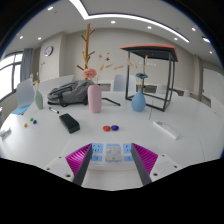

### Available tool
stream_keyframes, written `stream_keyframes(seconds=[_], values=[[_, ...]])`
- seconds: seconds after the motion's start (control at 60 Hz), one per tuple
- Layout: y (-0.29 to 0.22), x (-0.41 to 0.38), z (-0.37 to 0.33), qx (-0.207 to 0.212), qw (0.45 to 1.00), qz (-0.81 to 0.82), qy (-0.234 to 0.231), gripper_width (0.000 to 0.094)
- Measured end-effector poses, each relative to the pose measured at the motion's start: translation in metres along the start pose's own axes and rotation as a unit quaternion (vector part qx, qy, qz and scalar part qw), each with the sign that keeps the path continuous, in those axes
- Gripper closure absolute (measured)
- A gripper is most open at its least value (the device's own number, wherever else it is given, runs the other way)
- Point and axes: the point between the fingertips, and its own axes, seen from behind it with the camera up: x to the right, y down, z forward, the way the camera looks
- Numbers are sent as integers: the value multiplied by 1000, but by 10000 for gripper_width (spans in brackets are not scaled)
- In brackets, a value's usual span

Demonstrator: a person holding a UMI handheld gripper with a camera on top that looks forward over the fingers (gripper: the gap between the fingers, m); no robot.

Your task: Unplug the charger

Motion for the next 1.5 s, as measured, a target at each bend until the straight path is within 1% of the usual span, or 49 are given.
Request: stream_keyframes(seconds=[0.017, 0.033, 0.05, 0.067, 0.083, 0.1, 0.15, 0.233, 0.25, 0.317, 0.35, 0.383, 0.433, 0.45, 0.5, 0.55, 0.65, 0.7, 0.783, 0.9, 0.95, 1.033, 1.05, 1.067, 1.083, 1.1, 1.133, 1.15, 1.167, 1.183, 1.267, 1.317, 1.5], values=[[1, 0, 1, -2, 1000, 2, -1, 164], [2, -1, 3, -5, 1000, 4, -3, 250], [4, -5, 5, -13, 1000, 7, -8, 403], [4, -5, 5, -17, 1000, 11, -8, 645], [1, 8, 7, -14, 1000, 5, 16, 780], [2, 4, 7, -18, 1000, 10, 11, 782], [1, 3, 8, -23, 999, 15, 16, 874], [-4, 4, 8, -16, 1000, 6, 17, 886], [-11, 5, 4, -5, 1000, 12, 14, 886], [-72, 20, -19, 69, 997, 14, 29, 887], [-102, 25, -32, 81, 996, 21, 24, 887], [-124, 37, -42, 86, 995, 44, 29, 887], [-145, 54, -53, 82, 994, 66, 29, 887], [-151, 61, -56, 87, 993, 66, 34, 887], [-155, 91, -60, 77, 994, 59, 56, 887], [-152, 114, -62, 65, 994, 58, 65, 887], [-120, 152, -48, 16, 995, 43, 85, 887], [-93, 162, -39, -6, 996, 42, 83, 886], [-57, 176, -22, -41, 995, 38, 82, 853], [-14, 182, -1, -74, 994, 31, 75, 788], [-1, 177, 6, -86, 994, 33, 63, 753], [11, 181, 7, -92, 993, 25, 65, 694], [11, 181, 7, -94, 993, 23, 66, 651], [11, 182, 6, -95, 993, 21, 68, 580], [11, 182, 5, -95, 993, 18, 70, 487], [11, 183, 3, -96, 993, 17, 71, 374], [9, 181, -2, -99, 993, 19, 69, 124], [8, 180, -4, -99, 993, 21, 68, 72], [6, 180, -8, -99, 992, 24, 68, 109], [3, 178, -13, -99, 993, 27, 66, 125], [-15, 173, -44, -94, 993, 30, 62, 75], [-26, 167, -69, -96, 994, 20, 57, 92], [-80, 137, -200, -102, 994, 3, 32, 89]])
